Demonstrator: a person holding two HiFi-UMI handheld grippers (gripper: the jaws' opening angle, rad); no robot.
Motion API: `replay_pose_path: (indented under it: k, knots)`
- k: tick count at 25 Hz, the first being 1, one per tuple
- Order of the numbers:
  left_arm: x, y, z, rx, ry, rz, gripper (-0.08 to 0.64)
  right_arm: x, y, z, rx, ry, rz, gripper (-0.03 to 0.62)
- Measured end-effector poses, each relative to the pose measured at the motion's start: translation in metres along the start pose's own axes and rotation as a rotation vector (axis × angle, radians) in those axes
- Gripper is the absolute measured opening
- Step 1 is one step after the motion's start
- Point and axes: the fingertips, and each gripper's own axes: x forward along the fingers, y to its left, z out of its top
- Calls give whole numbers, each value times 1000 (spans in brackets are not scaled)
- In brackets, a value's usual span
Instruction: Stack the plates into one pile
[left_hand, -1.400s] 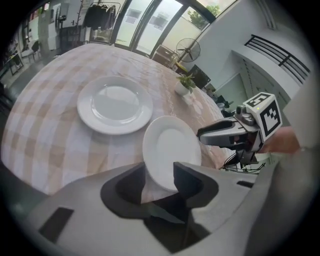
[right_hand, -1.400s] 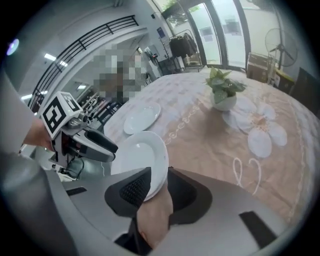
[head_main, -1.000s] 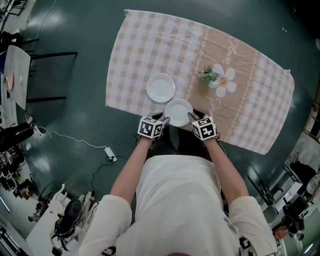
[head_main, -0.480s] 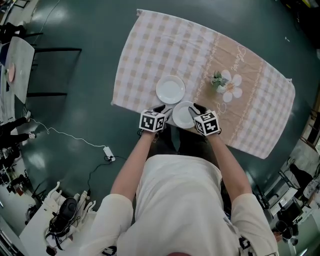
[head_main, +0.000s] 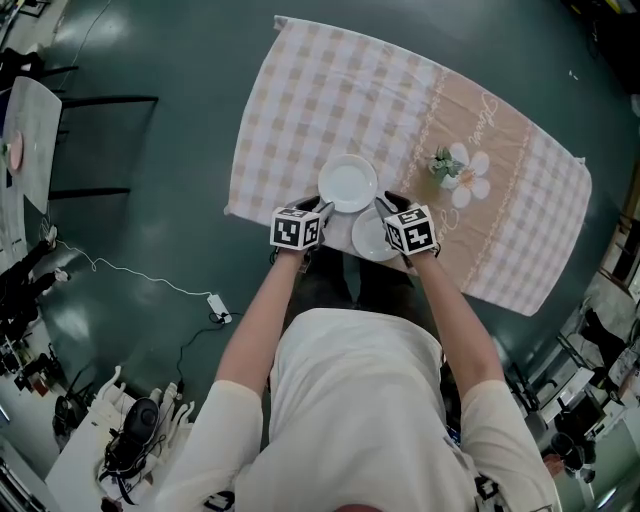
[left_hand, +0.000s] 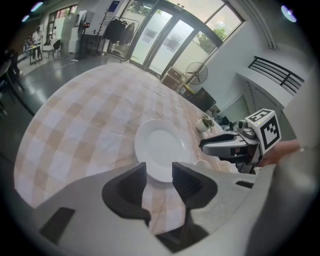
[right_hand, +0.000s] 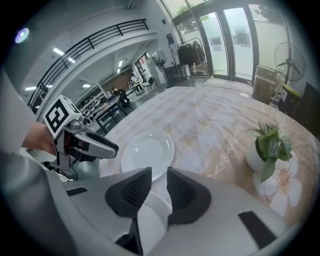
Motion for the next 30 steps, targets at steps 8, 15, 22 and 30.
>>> replay_pose_path:
  k: [8, 15, 22, 30]
  knots:
    - [20, 27, 13, 21, 17, 39, 171, 28, -16, -3, 125, 38, -21, 107]
    - [26, 27, 14, 31, 41, 21, 172, 37, -18, -2, 205, 33, 2, 106]
    - [28, 27, 13, 20, 42, -2, 154, 42, -18, 1, 327, 18, 15, 80]
    - [22, 26, 16, 13, 58, -5, 74, 34, -22, 8, 334, 0, -3, 67]
